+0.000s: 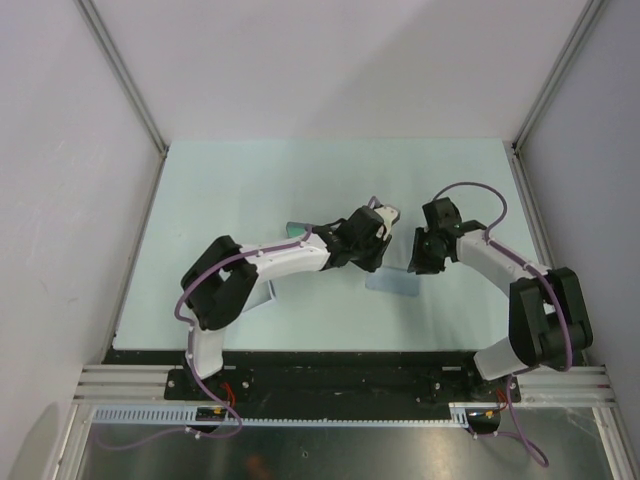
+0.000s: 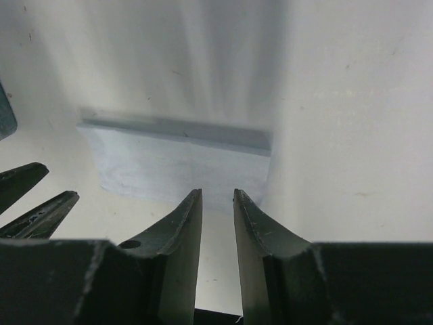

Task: Organize the sunglasses
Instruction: Fold the glasses cleaning cloth at the center of the board, then smooth out the folded cleaning cloth at the center of the board.

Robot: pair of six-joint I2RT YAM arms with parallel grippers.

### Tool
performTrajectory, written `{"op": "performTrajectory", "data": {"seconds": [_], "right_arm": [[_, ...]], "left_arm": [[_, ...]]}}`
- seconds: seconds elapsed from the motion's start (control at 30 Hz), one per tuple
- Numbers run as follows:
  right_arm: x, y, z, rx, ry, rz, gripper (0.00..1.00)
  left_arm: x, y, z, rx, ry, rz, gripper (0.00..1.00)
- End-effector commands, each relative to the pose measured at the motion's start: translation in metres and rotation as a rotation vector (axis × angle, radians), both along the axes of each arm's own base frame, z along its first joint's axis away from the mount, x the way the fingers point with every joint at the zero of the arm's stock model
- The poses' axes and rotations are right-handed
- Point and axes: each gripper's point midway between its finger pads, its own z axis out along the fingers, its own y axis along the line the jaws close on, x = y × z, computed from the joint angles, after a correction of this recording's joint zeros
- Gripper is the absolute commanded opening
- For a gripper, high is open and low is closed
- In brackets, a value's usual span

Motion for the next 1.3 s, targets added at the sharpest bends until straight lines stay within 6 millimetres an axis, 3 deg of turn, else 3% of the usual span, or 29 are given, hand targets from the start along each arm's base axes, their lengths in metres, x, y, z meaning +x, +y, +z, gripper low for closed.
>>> {"op": "performTrajectory", "data": {"seconds": [0.0,0.23,0.37,0.57,0.67,0.93,1.0,1.27], "right_arm": [[0.005,0.013,-0.004,0.063,0.016,0.002,0.31],[-0.005,0.011,-0.018,0.052,0.094,-0.035,0.25],[-0.012,0.006,-0.028,0.03,0.126,-0.048,0.23],[-0.018,0.002,-0.034,0.01,0.151,-0.063,0.23],[-0.016,0.002,-0.034,0.015,0.144,-0.062,0.23],[0.008,0.025,-0.013,0.138,0.026,-0.033,0.25],[0.015,0.031,-0.012,0.163,0.007,-0.023,0.26],[0.022,0.041,-0.035,0.206,0.073,-0.02,0.23]], "left_arm": [[0.003,-0.014,0.013,-0.048,-0.011,-0.005,0.33],[-0.008,-0.022,-0.003,-0.055,0.053,-0.062,0.31],[-0.011,-0.018,-0.024,-0.02,0.086,-0.051,0.29],[-0.012,-0.012,-0.038,0.012,0.094,-0.038,0.29],[-0.01,-0.01,-0.037,0.015,0.087,-0.033,0.29],[0.006,-0.018,-0.005,-0.038,0.029,-0.011,0.33],[0.007,-0.021,-0.005,-0.054,0.046,-0.006,0.34],[0.016,-0.03,-0.012,-0.075,0.084,0.012,0.34]]}}
